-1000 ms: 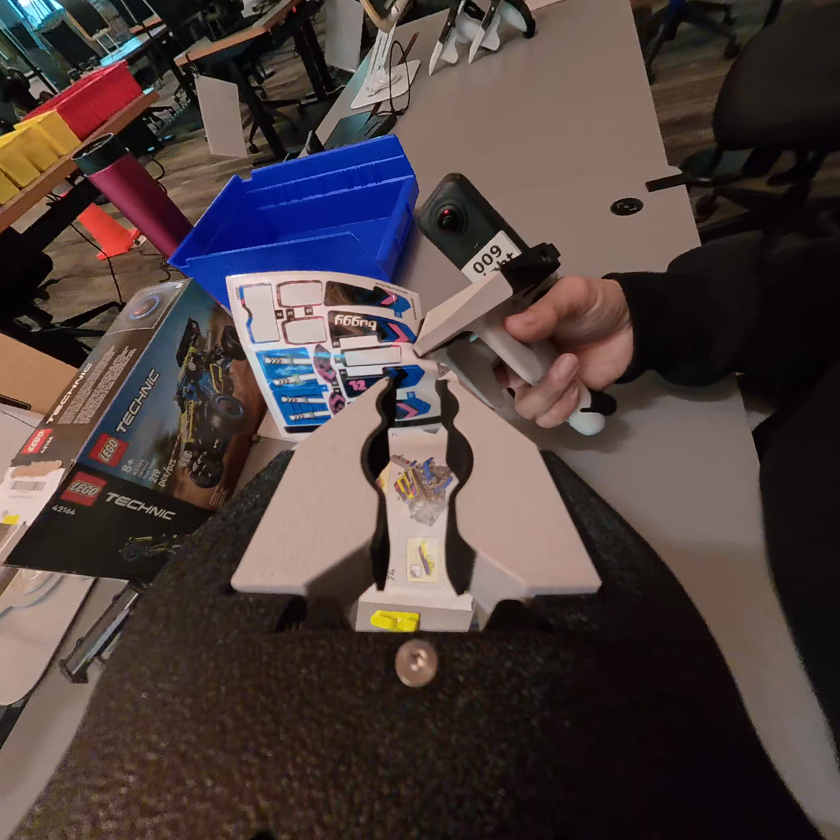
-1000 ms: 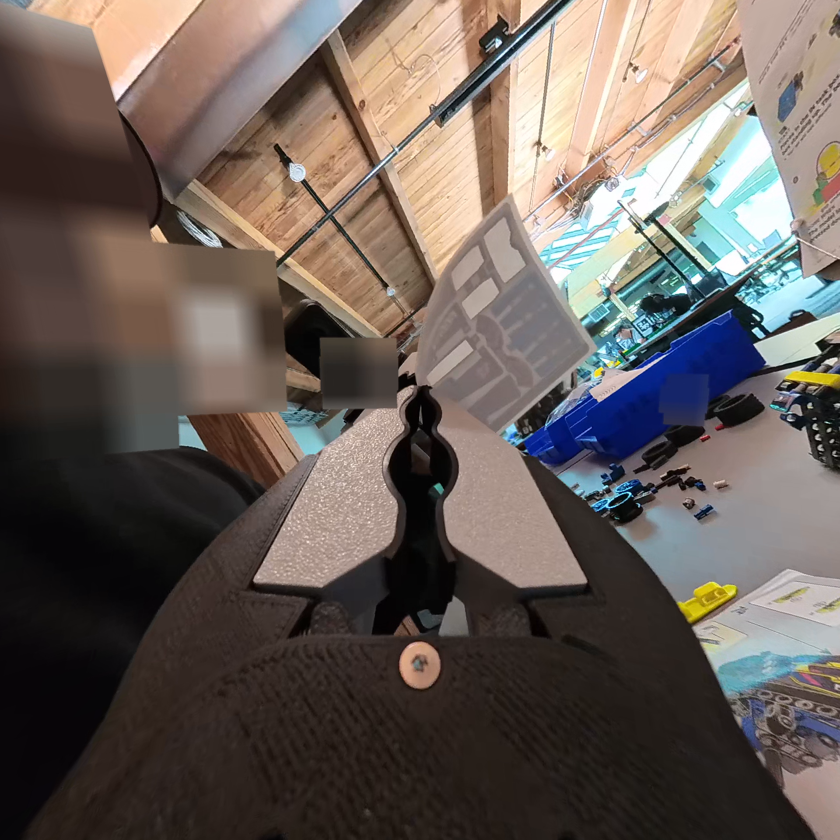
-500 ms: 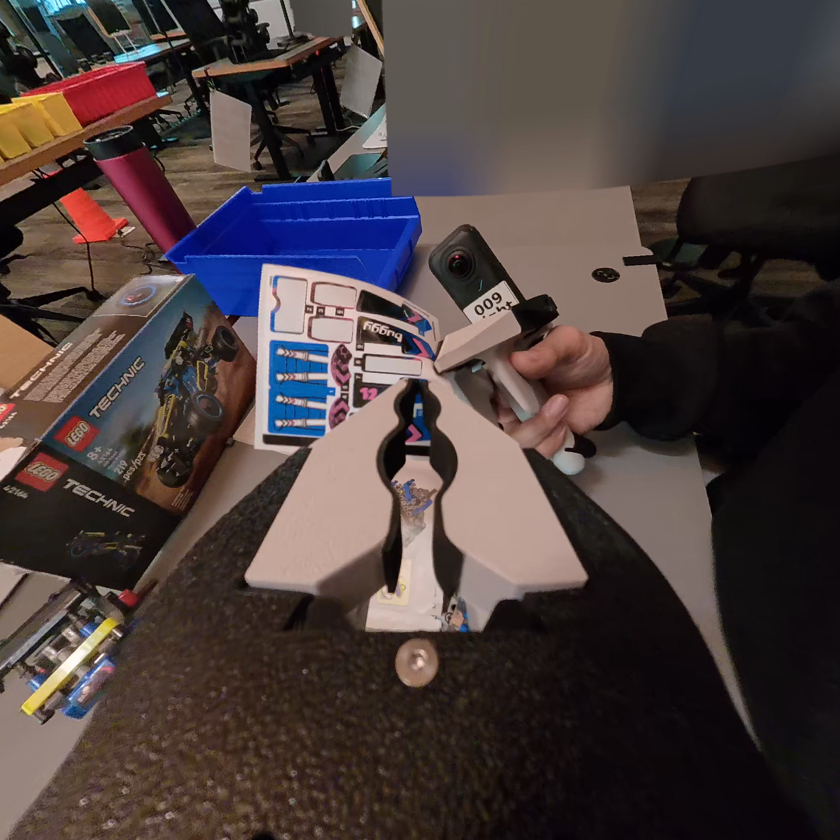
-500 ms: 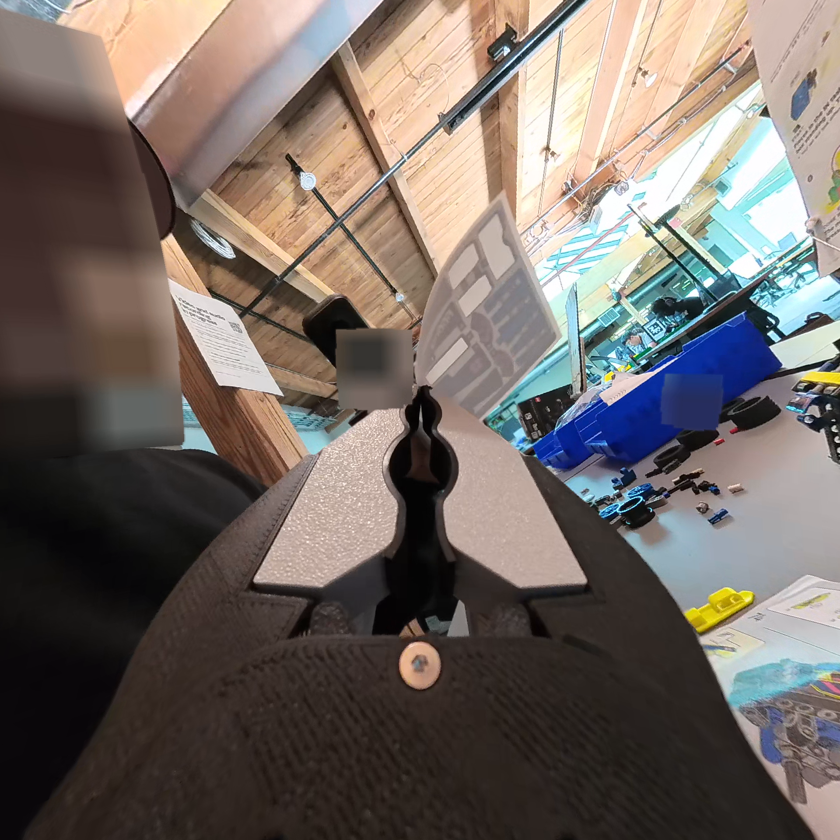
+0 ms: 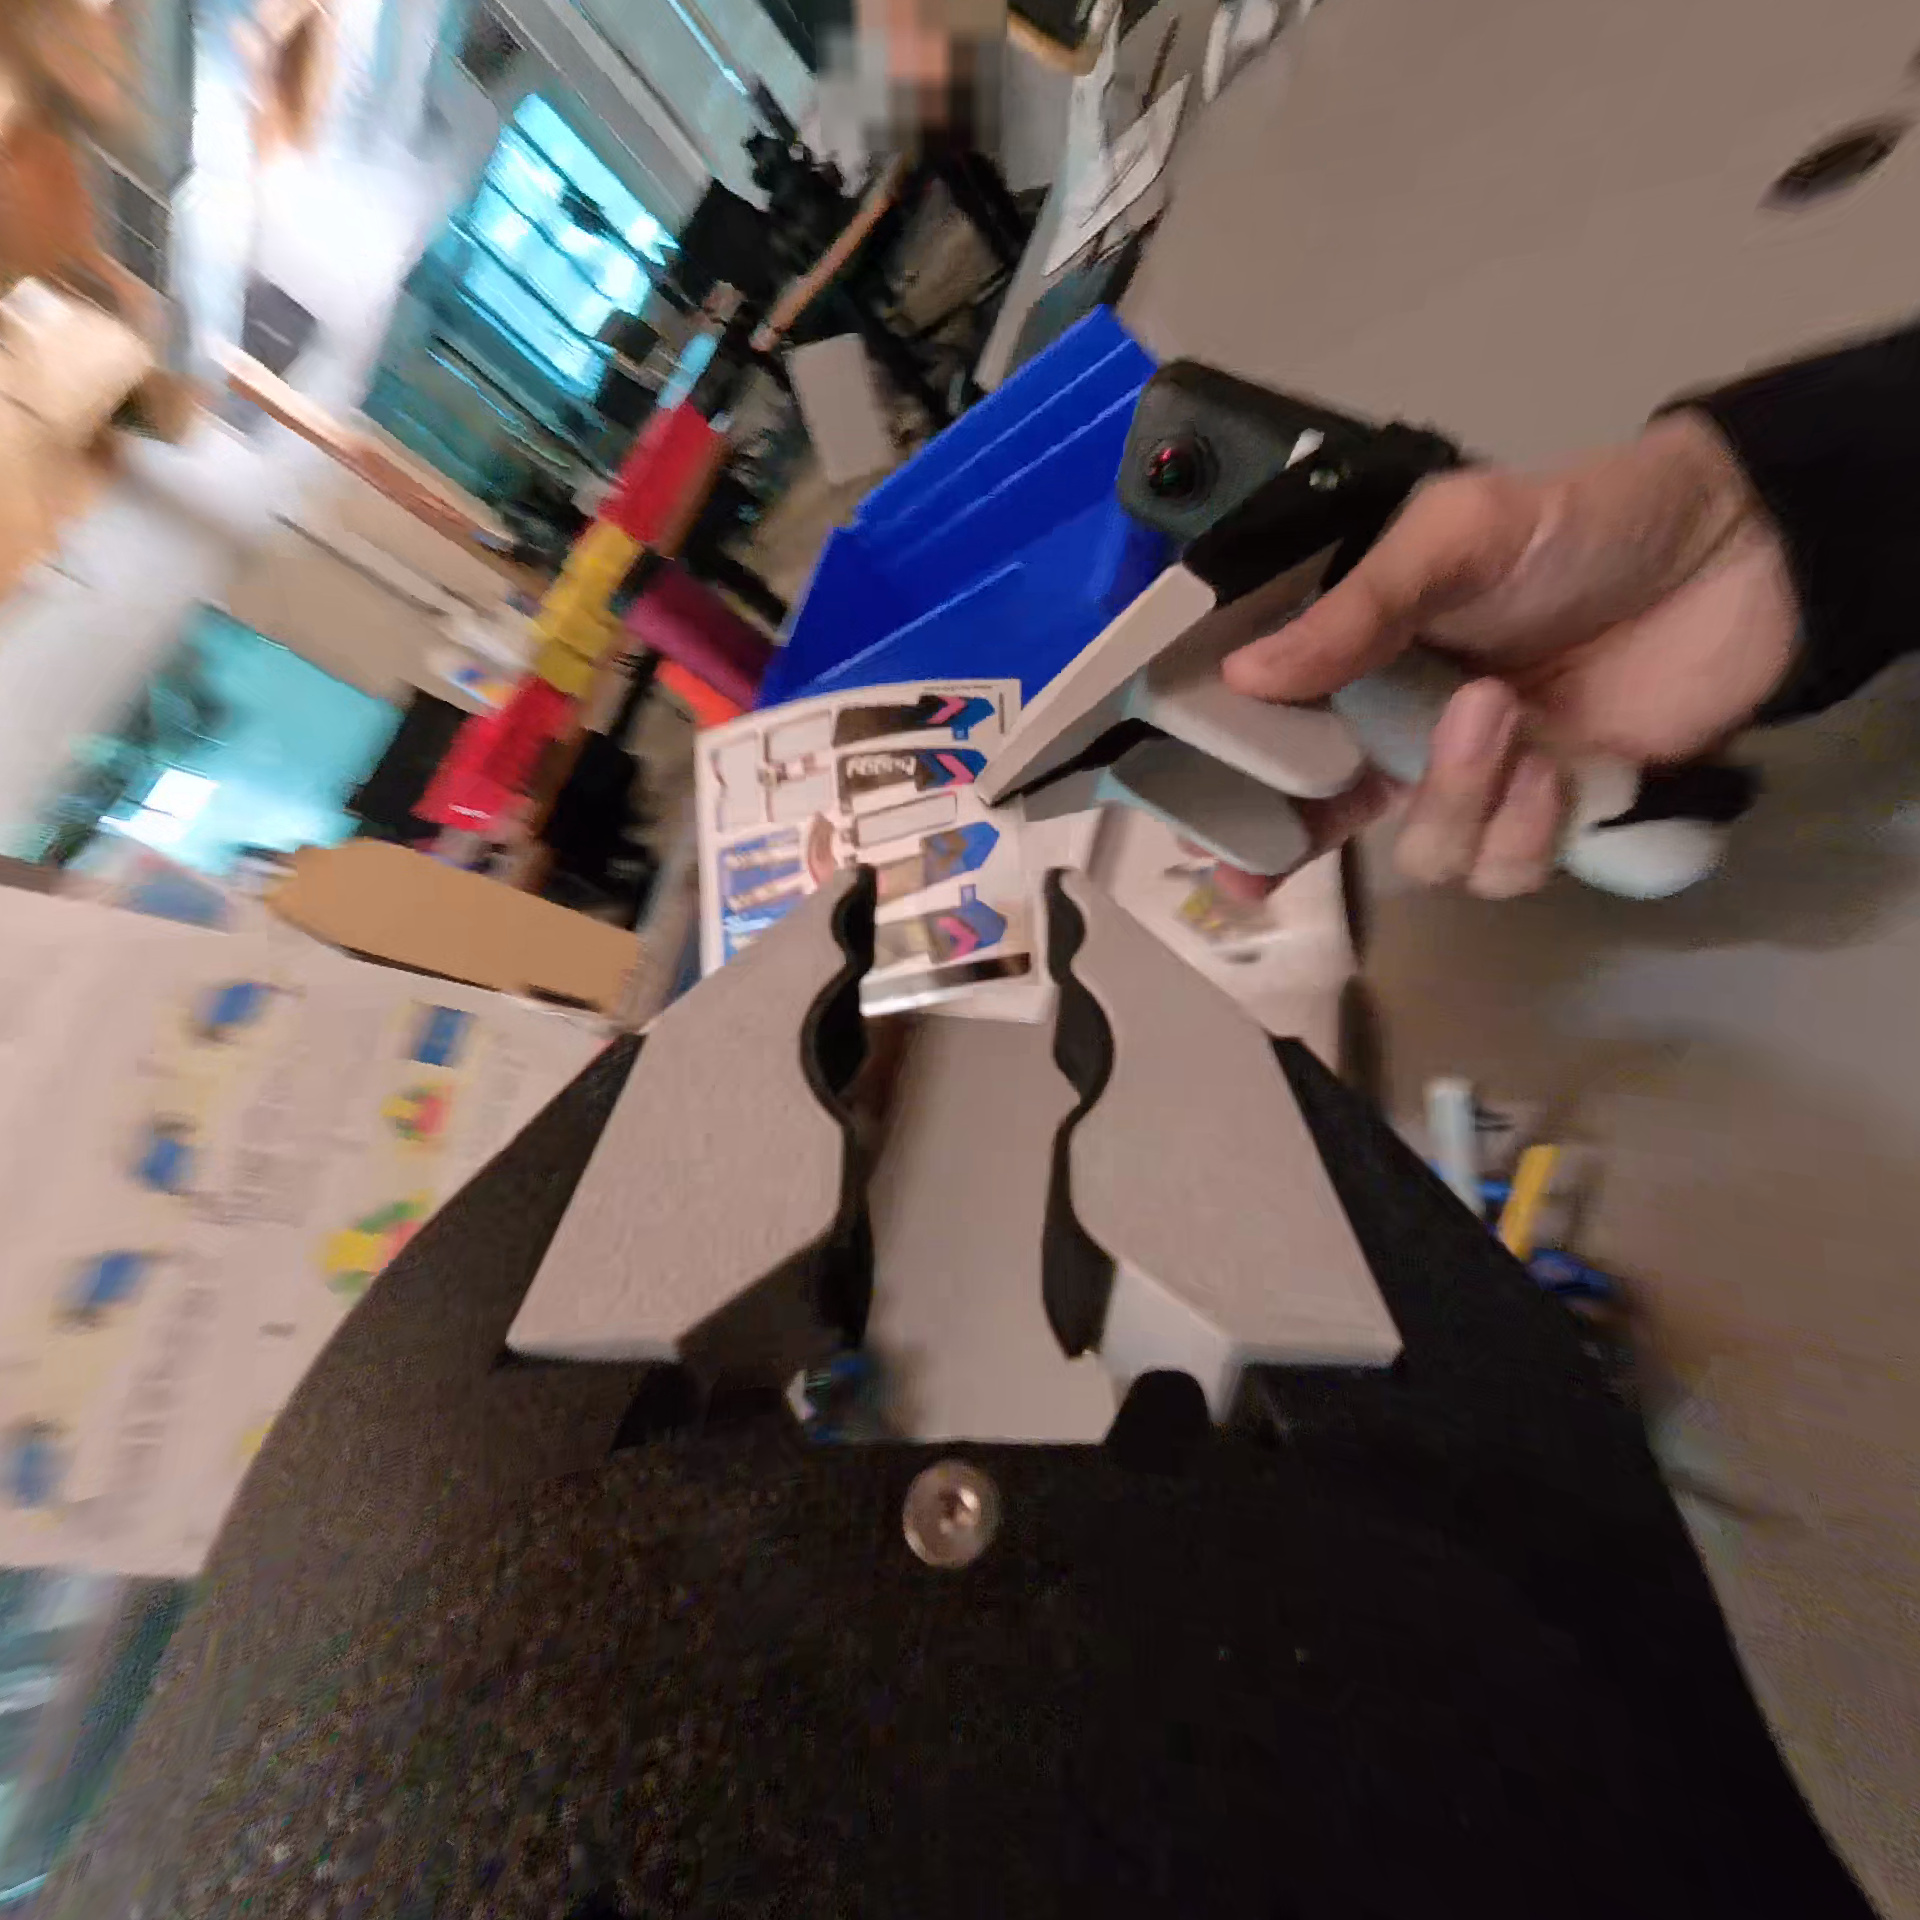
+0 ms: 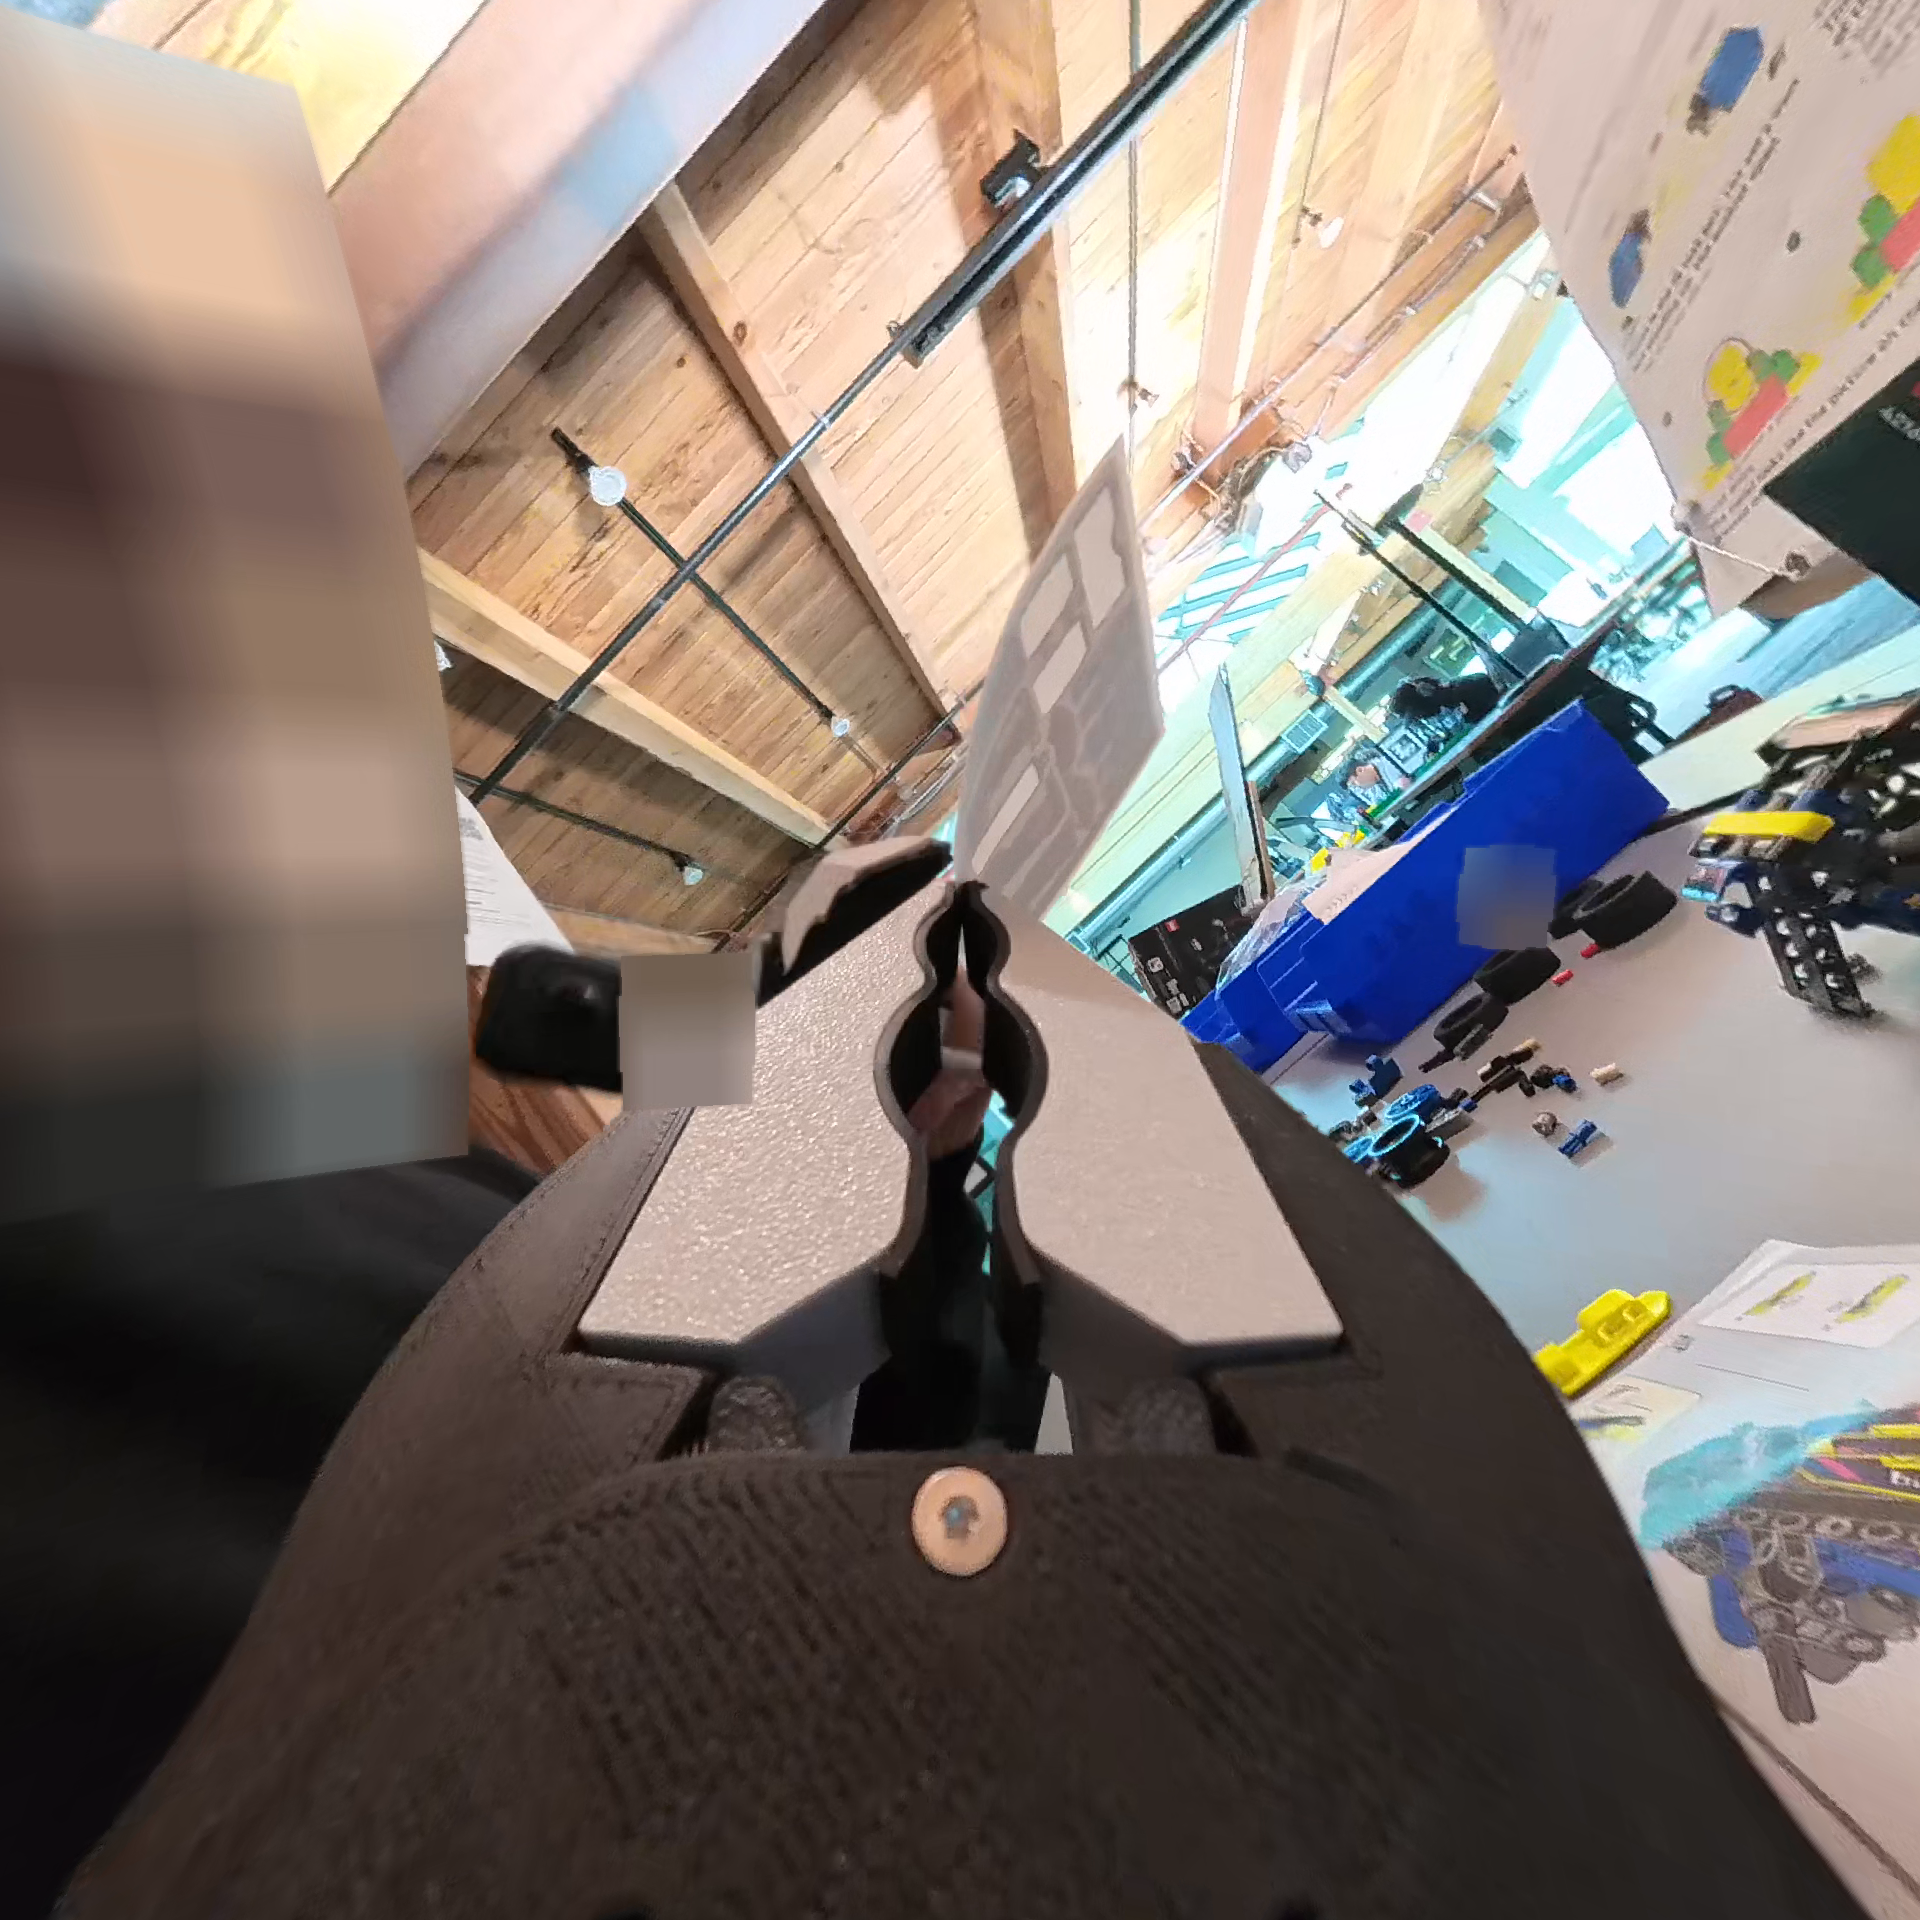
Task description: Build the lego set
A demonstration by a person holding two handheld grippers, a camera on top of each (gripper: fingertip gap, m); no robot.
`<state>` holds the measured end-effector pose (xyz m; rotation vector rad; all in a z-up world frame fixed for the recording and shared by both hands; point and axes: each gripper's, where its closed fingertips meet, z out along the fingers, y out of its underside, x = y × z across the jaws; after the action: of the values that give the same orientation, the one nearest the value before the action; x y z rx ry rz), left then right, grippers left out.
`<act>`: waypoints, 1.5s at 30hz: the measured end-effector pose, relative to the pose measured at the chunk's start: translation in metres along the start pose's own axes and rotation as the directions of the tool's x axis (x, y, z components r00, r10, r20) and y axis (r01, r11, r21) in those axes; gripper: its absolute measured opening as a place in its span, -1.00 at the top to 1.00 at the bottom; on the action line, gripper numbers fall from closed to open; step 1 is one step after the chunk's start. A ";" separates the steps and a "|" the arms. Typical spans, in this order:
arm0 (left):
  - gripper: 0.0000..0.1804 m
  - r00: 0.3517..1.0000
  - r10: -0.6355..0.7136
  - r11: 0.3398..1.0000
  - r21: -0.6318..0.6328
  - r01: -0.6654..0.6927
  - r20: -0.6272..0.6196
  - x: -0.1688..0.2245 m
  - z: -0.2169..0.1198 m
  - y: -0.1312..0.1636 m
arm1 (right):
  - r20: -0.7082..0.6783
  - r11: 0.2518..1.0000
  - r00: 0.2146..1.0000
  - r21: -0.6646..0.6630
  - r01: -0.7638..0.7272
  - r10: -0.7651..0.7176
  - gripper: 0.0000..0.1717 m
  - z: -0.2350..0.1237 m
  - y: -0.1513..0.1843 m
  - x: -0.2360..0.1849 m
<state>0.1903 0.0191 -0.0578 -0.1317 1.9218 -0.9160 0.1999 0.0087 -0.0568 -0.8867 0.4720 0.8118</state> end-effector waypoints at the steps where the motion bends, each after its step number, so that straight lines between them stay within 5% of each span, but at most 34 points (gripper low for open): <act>1: 0.80 0.994 0.095 0.995 -0.040 -0.092 0.059 -0.002 0.002 0.004 | 0.005 1.000 1.000 -0.002 0.000 0.000 1.00 0.001 0.001 -0.001; 2: 0.96 0.978 0.182 0.981 -0.086 -0.174 0.104 -0.004 0.004 0.008 | 0.005 1.000 1.000 0.000 -0.008 0.008 1.00 0.002 0.001 -0.002; 5: 1.00 0.919 0.350 0.933 -0.158 -0.324 0.182 -0.006 0.009 0.010 | -0.007 0.999 0.999 0.037 -0.033 0.033 1.00 0.003 -0.002 -0.001; 16: 1.00 0.956 0.233 0.972 -0.045 -0.229 0.175 -0.001 0.005 -0.002 | -0.090 0.996 0.996 0.087 0.033 -0.026 1.00 -0.002 -0.009 0.005; 19: 0.75 0.961 0.234 0.972 -0.066 -0.227 0.144 0.005 0.008 0.001 | -0.081 0.997 0.997 0.079 0.010 -0.004 1.00 0.000 -0.006 0.005; 21: 0.77 0.945 0.276 0.958 -0.124 -0.257 0.173 0.001 0.011 0.008 | -0.066 0.998 0.998 0.069 -0.010 0.014 1.00 0.004 -0.002 0.002; 23: 1.00 0.928 0.312 0.947 -0.146 -0.286 0.202 -0.002 0.012 0.009 | -0.059 0.997 0.998 0.076 -0.017 0.022 1.00 0.005 -0.002 0.001; 29: 1.00 0.874 0.371 0.929 -0.142 -0.343 0.313 -0.015 0.004 -0.001 | -0.072 0.998 0.997 0.057 0.018 -0.013 0.84 0.006 0.002 -0.001; 38: 1.00 0.785 0.491 0.871 -0.194 -0.452 0.377 -0.016 0.001 -0.003 | 0.014 0.988 0.992 0.092 -0.126 0.125 0.73 0.017 0.010 -0.010; 45: 1.00 0.736 0.574 0.818 -0.239 -0.523 0.357 -0.013 0.003 -0.001 | -0.020 0.988 0.996 0.130 -0.085 0.088 0.87 0.015 0.001 -0.011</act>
<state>0.1988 0.0225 -0.0486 0.1614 1.4791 -0.3248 0.1927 0.0171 -0.0416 -0.7621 0.5823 0.8400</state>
